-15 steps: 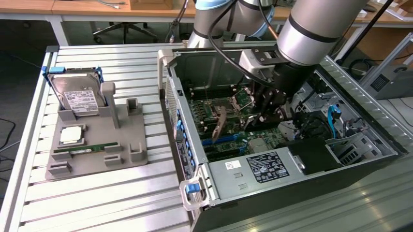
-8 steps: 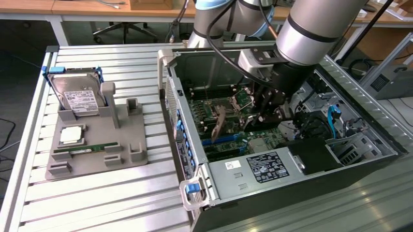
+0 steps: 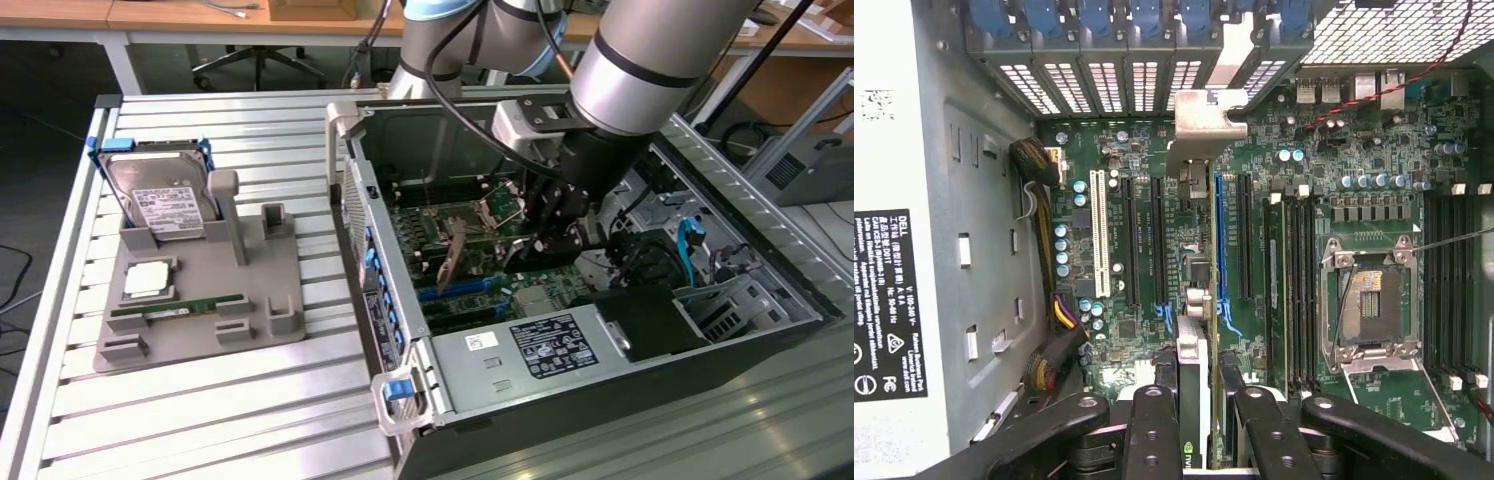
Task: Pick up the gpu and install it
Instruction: 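Insert the gpu into the slot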
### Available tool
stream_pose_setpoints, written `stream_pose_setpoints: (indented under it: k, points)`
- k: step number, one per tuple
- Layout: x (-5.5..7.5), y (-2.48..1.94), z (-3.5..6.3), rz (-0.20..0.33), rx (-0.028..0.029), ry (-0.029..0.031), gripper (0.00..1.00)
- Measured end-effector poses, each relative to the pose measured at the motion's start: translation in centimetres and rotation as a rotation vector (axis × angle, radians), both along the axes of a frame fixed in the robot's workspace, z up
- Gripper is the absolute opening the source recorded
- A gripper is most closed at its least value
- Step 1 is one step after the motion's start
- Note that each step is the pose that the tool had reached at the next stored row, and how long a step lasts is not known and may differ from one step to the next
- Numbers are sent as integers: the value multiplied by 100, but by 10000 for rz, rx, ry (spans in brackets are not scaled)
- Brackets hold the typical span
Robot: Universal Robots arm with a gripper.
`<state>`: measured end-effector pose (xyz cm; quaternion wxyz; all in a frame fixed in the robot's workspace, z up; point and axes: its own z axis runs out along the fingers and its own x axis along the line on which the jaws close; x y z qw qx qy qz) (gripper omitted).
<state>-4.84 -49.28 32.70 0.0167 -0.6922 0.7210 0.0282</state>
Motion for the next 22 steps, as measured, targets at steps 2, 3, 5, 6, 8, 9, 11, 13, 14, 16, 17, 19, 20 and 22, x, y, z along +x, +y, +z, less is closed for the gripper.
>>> stream_pose_setpoints:
  k: [2,3,5,6,8,9,11,13,14,16,17,19,20,22]
  points:
    - [-1,0,-6,1,2,-1,27]
    - [-1,0,-9,1,1,0,27]
    - [-2,0,-22,1,1,0,27]
    - [-3,0,-27,0,0,0,27]
    - [-3,3,-39,0,1,0,27]
    - [-3,5,-49,1,2,0,27]
    - [-3,6,-70,1,3,-1,27]
    - [-4,6,-93,0,1,0,27]
    - [-4,7,-106,1,2,0,27]
    - [-4,7,-121,1,1,0,27]
    - [-4,8,-131,1,1,0,27]
    - [-4,12,-146,0,-1,0,27]
    - [-5,15,-155,0,0,0,27]
    - [-5,28,-173,0,1,0,27]
